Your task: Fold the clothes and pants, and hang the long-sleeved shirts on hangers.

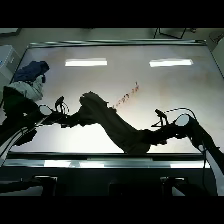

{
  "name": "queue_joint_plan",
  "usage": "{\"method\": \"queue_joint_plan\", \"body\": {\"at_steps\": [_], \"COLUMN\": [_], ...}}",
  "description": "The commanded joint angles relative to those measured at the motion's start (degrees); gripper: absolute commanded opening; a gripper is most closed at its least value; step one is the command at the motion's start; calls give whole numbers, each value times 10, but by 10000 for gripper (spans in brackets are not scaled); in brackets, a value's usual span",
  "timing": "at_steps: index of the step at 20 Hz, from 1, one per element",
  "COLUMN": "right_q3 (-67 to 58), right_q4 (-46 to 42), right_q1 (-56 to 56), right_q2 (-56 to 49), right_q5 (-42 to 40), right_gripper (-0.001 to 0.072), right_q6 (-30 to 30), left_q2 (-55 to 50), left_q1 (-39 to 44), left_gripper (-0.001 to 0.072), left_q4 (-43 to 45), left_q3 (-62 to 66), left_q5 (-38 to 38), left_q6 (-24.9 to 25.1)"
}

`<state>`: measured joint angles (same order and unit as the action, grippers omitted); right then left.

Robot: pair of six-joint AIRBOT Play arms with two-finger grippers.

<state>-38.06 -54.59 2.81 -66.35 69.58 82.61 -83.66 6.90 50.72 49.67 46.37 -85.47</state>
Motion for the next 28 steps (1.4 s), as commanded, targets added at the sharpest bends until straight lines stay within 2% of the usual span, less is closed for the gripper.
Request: {"method": "queue_joint_plan", "body": {"at_steps": [1, 4, 7, 10, 12, 13, 15, 18, 20, 22, 24, 25, 27, 28], "right_q3": [-9, -105, -313, -535, -630, -652, -656, -653, -631, -557, -430, -351, -200, -142], "right_q4": [-2, -53, -195, -368, -422, -422, -422, -421, -421, -416, -391, -372, -351, -344], "right_q1": [6, 4, 4, 4, 4, 4, 4, 4, 4, 4, 4, 4, 4, 4], "right_q2": [5, 40, 81, 117, 146, 161, 191, 195, 184, 173, 167, 167, 156, 141], "right_q5": [16, 40, 37, 20, 19, 32, 80, 211, 281, 315, 286, 237, 74, -18], "right_gripper": [38, 36, 37, 37, 37, 37, 37, 38, 37, 38, 38, 38, 38, 38], "right_q6": [4, 14, 89, 151, 189, 192, 192, 191, 190, 190, 191, 193, 204, 229], "left_q2": [11, 88, 212, 341, 417, 450, 507, 546, 541, 524, 509, 502, 492, 481], "left_q1": [5, -2, -34, -90, -123, -132, -137, -137, -137, -136, -136, -136, -136, -136], "left_gripper": [20, 19, 19, 19, 19, 19, 19, 19, 19, 19, 20, 19, 20, 20], "left_q4": [-16, 27, 74, 76, 76, 76, 92, 153, 169, 166, 161, 159, 151, 137], "left_q3": [19, 70, 173, 294, 344, 349, 344, 340, 339, 321, 265, 217, 106, 43], "left_q5": [-21, -34, -34, -41, -47, -47, -36, -30, -20, -10, 16, 29, 23, 13], "left_q6": [18, 32, 32, 30, 30, 24, -5, -54, -54, -54, -54, -54, -54, -54]}}
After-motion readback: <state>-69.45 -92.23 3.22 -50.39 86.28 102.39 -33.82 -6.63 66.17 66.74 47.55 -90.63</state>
